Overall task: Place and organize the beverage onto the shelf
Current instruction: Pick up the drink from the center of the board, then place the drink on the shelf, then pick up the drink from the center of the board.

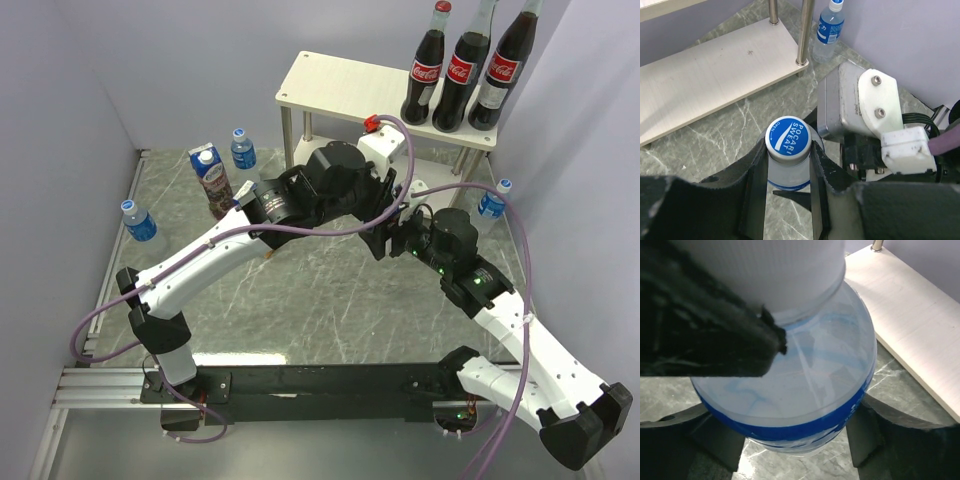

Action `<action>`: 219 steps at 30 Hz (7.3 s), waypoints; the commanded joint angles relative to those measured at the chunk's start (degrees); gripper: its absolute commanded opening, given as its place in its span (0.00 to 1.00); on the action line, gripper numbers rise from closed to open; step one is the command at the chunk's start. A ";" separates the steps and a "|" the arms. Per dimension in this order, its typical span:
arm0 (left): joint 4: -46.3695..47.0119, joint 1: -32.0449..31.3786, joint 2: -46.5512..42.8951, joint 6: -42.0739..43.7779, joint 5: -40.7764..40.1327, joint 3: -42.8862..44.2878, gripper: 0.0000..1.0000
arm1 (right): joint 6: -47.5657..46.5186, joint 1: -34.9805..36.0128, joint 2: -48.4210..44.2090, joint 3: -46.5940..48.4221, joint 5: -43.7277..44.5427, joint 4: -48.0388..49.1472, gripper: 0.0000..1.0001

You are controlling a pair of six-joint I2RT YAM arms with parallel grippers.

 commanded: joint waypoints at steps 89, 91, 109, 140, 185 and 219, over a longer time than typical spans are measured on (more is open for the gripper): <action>24.65 -0.34 -53.25 1.38 -30.20 -64.65 0.82 | -0.74 -25.93 40.90 3.37 18.79 59.44 0.20; 24.65 -0.25 -53.34 1.38 -30.20 -64.65 0.82 | -0.39 -26.19 41.25 3.90 18.79 58.74 0.23; 24.82 -0.34 -53.69 0.85 -29.85 -64.91 0.82 | 0.40 -26.63 43.28 5.66 21.42 54.69 0.65; 23.59 -0.34 -54.92 -0.64 -28.09 -63.60 0.81 | 3.56 -27.34 37.04 2.67 19.49 50.47 0.80; 26.76 22.05 -40.43 -2.13 -0.69 -50.07 0.85 | -8.90 -29.18 11.04 -8.23 -4.38 26.85 0.81; 6.19 51.69 18.28 -3.89 11.55 6.98 0.78 | -13.31 -28.65 -7.00 -5.06 -45.11 -12.02 0.80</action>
